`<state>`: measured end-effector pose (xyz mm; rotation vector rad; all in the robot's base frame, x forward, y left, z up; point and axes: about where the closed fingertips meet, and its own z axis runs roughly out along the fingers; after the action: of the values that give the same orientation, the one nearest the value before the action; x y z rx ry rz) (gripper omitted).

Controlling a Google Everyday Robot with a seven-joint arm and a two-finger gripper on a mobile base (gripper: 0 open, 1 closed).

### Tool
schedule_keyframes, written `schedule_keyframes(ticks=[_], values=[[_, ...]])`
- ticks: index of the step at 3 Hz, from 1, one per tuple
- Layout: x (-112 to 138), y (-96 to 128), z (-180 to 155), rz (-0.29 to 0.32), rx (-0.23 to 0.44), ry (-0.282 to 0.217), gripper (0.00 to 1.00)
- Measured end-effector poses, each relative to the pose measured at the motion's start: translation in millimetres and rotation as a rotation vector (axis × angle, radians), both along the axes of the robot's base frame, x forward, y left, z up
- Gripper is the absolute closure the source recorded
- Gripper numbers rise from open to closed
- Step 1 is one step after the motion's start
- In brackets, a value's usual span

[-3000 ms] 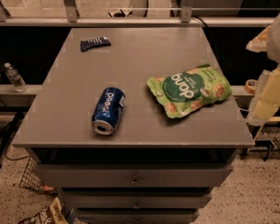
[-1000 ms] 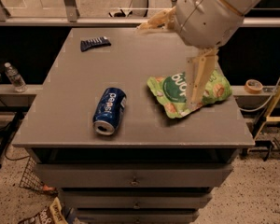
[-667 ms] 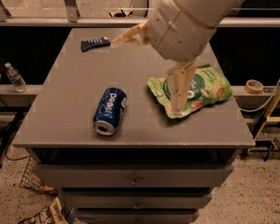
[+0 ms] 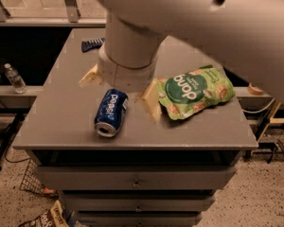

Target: Place pepsi can upright

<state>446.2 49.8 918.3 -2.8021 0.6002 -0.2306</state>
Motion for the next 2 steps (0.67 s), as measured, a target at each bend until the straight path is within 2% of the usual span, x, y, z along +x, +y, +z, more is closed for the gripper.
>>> schedule_keyframes(ticks=[1, 2], values=[[14.5, 7.2, -19.6, 0.004, -0.092, -0.056, 0.00], [16.6, 13.5, -35.3, 0.020, -0.146, -0.068, 0.00]])
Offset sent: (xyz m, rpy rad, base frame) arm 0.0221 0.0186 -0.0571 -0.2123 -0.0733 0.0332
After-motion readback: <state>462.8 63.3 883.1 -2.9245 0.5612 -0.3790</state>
